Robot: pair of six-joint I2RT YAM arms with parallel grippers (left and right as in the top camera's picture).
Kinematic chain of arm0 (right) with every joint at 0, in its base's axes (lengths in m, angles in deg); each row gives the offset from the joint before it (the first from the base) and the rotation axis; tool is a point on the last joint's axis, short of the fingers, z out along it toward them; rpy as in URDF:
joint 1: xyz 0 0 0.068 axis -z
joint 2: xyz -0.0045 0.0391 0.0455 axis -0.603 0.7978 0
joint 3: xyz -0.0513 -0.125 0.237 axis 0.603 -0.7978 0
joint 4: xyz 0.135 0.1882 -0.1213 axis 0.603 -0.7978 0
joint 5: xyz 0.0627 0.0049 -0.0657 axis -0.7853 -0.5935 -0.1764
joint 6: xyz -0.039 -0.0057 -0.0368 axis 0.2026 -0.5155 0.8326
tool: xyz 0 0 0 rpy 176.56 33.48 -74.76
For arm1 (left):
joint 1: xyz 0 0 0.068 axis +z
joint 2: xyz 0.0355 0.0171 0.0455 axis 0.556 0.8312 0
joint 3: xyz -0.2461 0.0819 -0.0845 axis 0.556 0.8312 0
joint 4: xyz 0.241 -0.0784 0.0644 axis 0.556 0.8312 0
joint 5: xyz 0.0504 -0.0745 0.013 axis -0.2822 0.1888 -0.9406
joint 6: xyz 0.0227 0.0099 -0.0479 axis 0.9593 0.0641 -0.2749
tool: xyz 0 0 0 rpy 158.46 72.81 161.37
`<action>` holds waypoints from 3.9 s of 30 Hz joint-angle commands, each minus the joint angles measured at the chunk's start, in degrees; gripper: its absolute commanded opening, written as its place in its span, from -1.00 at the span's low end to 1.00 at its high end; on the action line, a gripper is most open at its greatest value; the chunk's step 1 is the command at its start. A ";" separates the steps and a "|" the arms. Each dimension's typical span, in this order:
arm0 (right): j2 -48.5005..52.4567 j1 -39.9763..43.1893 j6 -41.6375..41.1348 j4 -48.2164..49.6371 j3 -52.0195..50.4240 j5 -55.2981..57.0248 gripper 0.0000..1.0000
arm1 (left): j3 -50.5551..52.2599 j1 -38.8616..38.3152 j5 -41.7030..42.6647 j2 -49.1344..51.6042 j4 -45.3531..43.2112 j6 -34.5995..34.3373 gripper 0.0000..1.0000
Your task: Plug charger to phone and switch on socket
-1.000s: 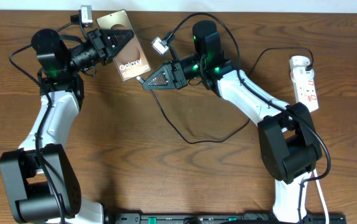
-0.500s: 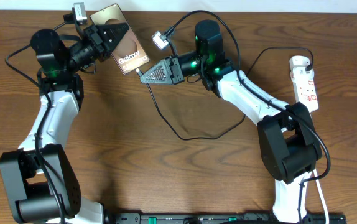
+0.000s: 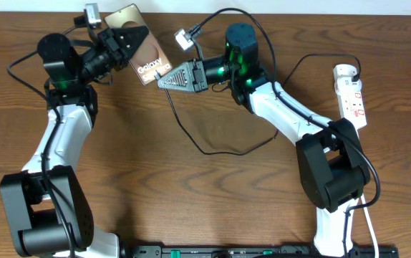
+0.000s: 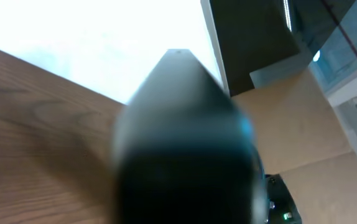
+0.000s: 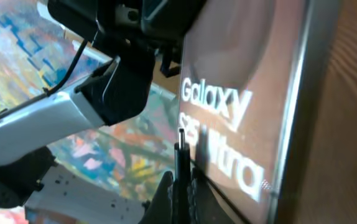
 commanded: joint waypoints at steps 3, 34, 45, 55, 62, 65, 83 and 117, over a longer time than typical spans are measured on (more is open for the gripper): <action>-0.09 0.00 -2.08 0.63 1.09 4.57 -0.98 | -0.72 -0.50 3.93 -1.18 -0.68 0.79 -0.86; -0.07 8.11 25.31 -84.28 5.42 61.26 -0.97 | -0.74 14.99 11.76 -1.18 -21.00 -17.70 -0.85; 0.39 7.72 23.87 -94.31 5.53 66.75 -0.97 | -0.74 14.84 12.28 -1.18 -21.00 -17.70 -0.86; 3.28 5.42 22.36 -94.55 1.57 66.69 -0.98 | -0.74 14.82 13.55 -1.18 -21.00 -17.70 -0.85; 3.28 4.44 22.36 -93.59 -1.31 66.69 -0.98 | -0.72 14.82 13.75 -1.18 -21.00 -17.70 -0.86; 3.28 4.24 21.88 -91.49 -4.20 66.42 -0.98 | -0.74 14.82 13.97 -1.18 -21.00 -17.70 -0.86; 1.44 5.40 37.57 -88.89 15.32 48.26 -0.98 | -0.72 14.82 13.92 -1.18 -21.00 -17.70 -0.86; 1.46 -1.90 57.88 -72.74 18.97 -13.42 -0.98 | -0.72 4.66 14.97 -1.18 -21.03 -18.75 -0.85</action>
